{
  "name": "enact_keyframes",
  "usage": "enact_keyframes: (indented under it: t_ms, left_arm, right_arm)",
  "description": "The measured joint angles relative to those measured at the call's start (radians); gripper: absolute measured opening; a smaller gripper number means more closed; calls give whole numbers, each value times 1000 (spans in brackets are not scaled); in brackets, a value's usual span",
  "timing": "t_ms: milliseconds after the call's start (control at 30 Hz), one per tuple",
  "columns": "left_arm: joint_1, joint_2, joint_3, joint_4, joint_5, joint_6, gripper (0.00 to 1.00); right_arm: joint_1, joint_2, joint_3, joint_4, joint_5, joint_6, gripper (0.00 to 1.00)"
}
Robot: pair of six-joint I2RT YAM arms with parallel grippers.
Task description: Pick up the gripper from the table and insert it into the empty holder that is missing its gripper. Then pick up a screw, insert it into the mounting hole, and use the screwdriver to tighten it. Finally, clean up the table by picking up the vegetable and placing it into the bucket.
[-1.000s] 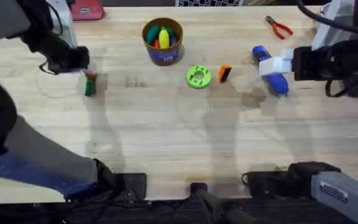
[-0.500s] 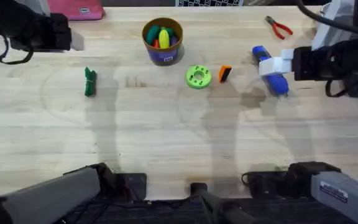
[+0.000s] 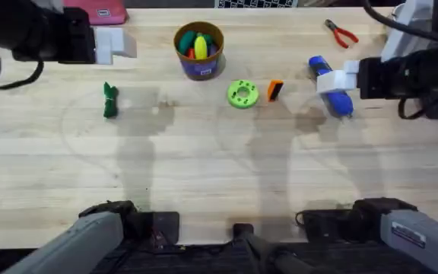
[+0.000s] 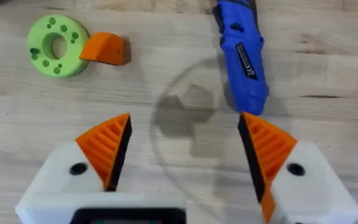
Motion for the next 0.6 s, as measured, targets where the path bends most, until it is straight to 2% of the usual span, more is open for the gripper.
enact_keyframes:
  t_ms: [133, 333, 600]
  left_arm:
    - [-54, -70, 0, -25, 21, -19, 986]
    - [-151, -127, 0, -19, 94, -40, 985]
    - [-165, -140, 0, -53, 184, -47, 985]
  right_arm:
    - [0, 0, 0, 0, 0, 0, 994]
    - [0, 0, 0, 0, 0, 0, 994]
    - [0, 0, 0, 0, 0, 0, 993]
